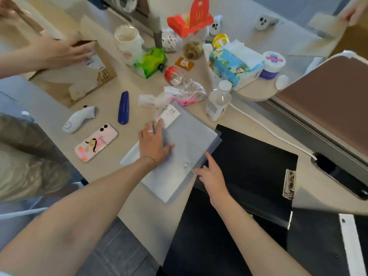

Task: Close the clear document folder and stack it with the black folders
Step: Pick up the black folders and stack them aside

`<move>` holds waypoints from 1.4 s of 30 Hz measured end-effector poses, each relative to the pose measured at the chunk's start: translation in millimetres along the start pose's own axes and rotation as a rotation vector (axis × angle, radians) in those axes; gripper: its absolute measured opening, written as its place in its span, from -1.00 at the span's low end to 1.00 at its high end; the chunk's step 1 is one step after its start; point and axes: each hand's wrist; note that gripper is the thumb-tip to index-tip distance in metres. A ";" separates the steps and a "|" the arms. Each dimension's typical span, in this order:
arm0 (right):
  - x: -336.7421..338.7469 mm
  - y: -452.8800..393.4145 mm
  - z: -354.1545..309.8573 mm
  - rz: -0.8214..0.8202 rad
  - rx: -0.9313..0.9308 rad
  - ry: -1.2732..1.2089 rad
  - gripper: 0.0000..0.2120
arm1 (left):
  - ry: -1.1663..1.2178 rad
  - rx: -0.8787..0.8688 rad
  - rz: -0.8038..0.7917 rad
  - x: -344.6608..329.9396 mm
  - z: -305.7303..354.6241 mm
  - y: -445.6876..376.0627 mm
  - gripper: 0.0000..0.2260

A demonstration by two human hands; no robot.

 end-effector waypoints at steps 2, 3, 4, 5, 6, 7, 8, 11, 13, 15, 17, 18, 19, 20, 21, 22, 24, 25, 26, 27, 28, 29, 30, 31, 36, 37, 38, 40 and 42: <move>18.5 8.6 -1.2 0.029 0.024 0.079 -0.28 | 0.071 -0.047 0.044 4.6 9.9 15.7 -0.23; 31.4 13.2 -0.3 0.062 0.029 0.104 -0.30 | 0.155 -0.068 0.054 7.4 16.7 26.8 -0.27; 46.1 18.7 2.2 0.097 0.032 0.123 -0.33 | 0.247 -0.079 0.050 9.9 24.4 39.4 -0.31; 62.0 25.0 5.8 0.134 0.038 0.142 -0.36 | 0.328 -0.078 0.034 12.4 32.5 53.0 -0.33; 79.0 31.5 11.2 0.174 0.040 0.165 -0.39 | 0.385 -0.065 0.009 14.2 40.9 67.2 -0.35; 96.8 39.0 16.8 0.219 0.039 0.187 -0.41 | 0.422 -0.052 -0.021 14.6 48.8 81.8 -0.37; 114.4 47.2 21.4 0.269 0.030 0.203 -0.44 | 0.443 -0.045 -0.057 13.4 56.1 96.2 -0.39; 163.3 73.3 34.7 0.390 0.014 0.257 -0.49 | 0.454 -0.019 -0.191 2.2 72.3 139.4 -0.47; 189.4 89.9 43.8 0.450 0.009 0.300 -0.53 | 0.456 0.049 -0.278 -9.7 78.2 162.9 -0.49; 210.2 105.3 54.9 0.489 0.010 0.352 -0.55 | 0.420 0.123 -0.319 -19.9 82.7 180.2 -0.50; 226.0 121.8 68.5 0.525 0.006 0.390 -0.56 | 0.358 0.146 -0.303 -26.7 86.4 193.9 -0.52; 232.2 129.6 75.8 0.539 0.002 0.391 -0.56 | 0.345 0.150 -0.297 -27.5 88.3 199.2 -0.53; 237.3 137.2 83.1 0.548 -0.003 0.383 -0.56 | 0.348 0.156 -0.292 -27.5 90.6 202.7 -0.54; 240.1 144.6 87.7 0.551 -0.010 0.371 -0.55 | 0.354 0.173 -0.292 -26.1 92.7 204.9 -0.54; 242.2 149.7 92.5 0.549 -0.020 0.363 -0.54 | 0.367 0.190 -0.293 -25.8 93.7 204.7 -0.55; 244.4 153.6 96.8 0.541 -0.041 0.368 -0.54 | 0.381 0.208 -0.294 -25.0 95.2 203.8 -0.56; 249.8 159.2 104.3 0.510 -0.131 0.396 -0.50 | 0.411 0.239 -0.293 -24.1 99.2 204.6 -0.57; 254.6 161.4 108.5 0.488 -0.196 0.387 -0.48 | 0.416 0.253 -0.290 -22.0 102.8 206.5 -0.58; 258.5 165.9 108.5 0.460 -0.259 0.347 -0.47 | 0.416 0.270 -0.291 -19.6 106.5 209.3 -0.59; 263.8 172.2 108.8 0.429 -0.303 0.301 -0.50 | 0.436 0.288 -0.289 -17.7 109.3 212.8 -0.61; 269.6 180.8 106.5 0.405 -0.325 0.249 -0.57 | 0.459 0.310 -0.294 -17.4 110.7 216.0 -0.62; 276.2 189.6 103.2 0.379 -0.326 0.198 -0.66 | 0.497 0.330 -0.312 -17.3 111.4 219.2 -0.62; 283.9 198.7 100.0 0.358 -0.313 0.137 -0.73 | 0.533 0.349 -0.335 -18.7 111.1 222.9 -0.59; 293.3 207.1 99.5 0.354 -0.279 0.055 -0.76 | 0.565 0.364 -0.349 -21.9 110.7 226.3 -0.57; 337.1 248.9 99.7 0.429 -0.023 -0.529 -0.66 | 0.700 0.423 -0.442 -36.3 130.3 267.2 -0.47; 341.5 257.1 101.9 0.382 0.057 -0.674 -0.52 | 0.729 0.421 -0.457 -41.2 136.1 277.6 -0.43; 343.8 266.3 102.7 0.312 0.127 -0.835 -0.36 | 0.748 0.417 -0.481 -46.1 142.3 288.0 -0.41; 344.1 282.0 104.8 0.244 0.181 -1.072 -0.18 | 0.786 0.428 -0.523 -58.3 154.8 308.4 -0.43; 338.5 289.9 110.5 0.295 0.144 -1.035 -0.30 | 0.825 0.448 -0.569 -68.6 170.7 329.0 -0.47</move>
Point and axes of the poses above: each hand's wrist, its own y-axis away from the middle knuckle, its own x-axis out of the back of the hand, z = x × y, and after that the axes turned 8 degrees about x, right-handed
